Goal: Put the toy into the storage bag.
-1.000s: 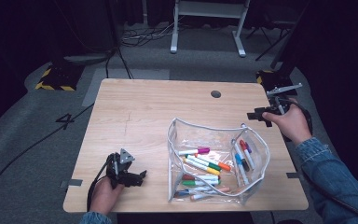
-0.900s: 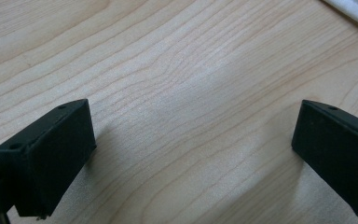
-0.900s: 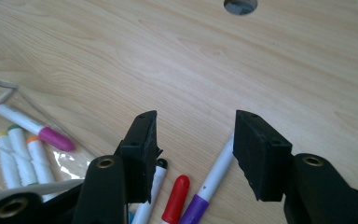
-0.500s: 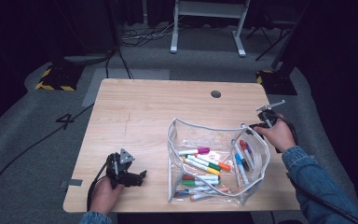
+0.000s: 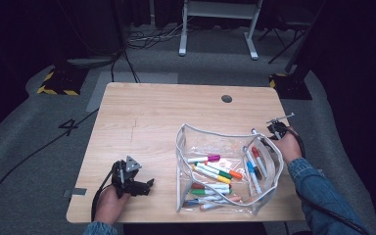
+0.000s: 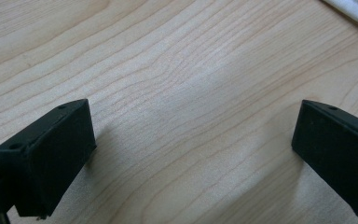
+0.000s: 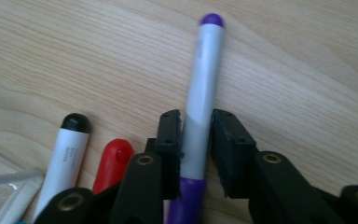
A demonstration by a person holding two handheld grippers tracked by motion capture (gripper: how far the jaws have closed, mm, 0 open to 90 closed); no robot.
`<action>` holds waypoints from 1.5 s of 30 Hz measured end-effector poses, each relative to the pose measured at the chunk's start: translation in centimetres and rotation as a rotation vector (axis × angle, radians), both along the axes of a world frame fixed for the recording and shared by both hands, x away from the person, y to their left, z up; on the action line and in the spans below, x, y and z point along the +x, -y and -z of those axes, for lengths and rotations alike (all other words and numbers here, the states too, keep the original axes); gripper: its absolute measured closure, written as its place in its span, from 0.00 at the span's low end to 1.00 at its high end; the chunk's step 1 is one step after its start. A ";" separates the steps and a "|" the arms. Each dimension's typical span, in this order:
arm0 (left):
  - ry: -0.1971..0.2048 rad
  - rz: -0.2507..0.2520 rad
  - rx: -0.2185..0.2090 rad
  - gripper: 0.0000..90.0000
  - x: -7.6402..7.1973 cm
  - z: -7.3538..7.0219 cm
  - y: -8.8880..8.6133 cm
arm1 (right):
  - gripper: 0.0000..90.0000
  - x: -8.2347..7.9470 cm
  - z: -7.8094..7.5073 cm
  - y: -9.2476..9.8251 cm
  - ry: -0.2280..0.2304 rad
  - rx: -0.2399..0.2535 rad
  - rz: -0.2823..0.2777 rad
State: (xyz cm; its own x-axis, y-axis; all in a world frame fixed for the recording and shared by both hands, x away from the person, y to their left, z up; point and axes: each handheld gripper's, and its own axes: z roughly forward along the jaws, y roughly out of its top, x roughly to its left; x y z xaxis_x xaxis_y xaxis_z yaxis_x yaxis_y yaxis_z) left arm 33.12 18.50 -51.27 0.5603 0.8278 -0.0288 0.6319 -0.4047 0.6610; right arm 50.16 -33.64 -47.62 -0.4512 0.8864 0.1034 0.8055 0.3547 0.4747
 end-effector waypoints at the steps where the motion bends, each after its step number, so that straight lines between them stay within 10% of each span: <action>1: -0.003 -0.001 -0.002 0.00 0.0 0.0 0.0 | 0.85 0.0 0.0 0.1 -0.003 -0.013 0.009; 10: 0.004 0.001 0.002 0.00 0.0 0.0 0.0 | 0.86 -0.1 -0.8 0.4 -0.005 0.001 0.043; 24: 0.002 0.001 0.001 0.00 0.0 0.0 0.0 | 0.86 -2.6 -9.7 0.6 0.079 0.025 -0.056; 35: 0.004 0.002 0.002 0.00 0.0 0.0 0.0 | 0.86 -6.0 -17.8 -2.3 0.195 0.014 -0.213; 45: 0.004 0.004 -0.001 0.00 0.0 0.0 0.0 | 0.86 -10.0 -21.2 -7.3 0.216 0.017 -0.443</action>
State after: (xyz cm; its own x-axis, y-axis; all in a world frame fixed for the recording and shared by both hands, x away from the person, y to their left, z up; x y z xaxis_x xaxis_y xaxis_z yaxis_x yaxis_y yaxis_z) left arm 33.14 18.51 -51.28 0.5638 0.8255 -0.0272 0.6279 -0.4070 0.6634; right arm 40.14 -26.36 -26.42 -0.7969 0.6038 -0.0217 0.4615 0.6315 0.6232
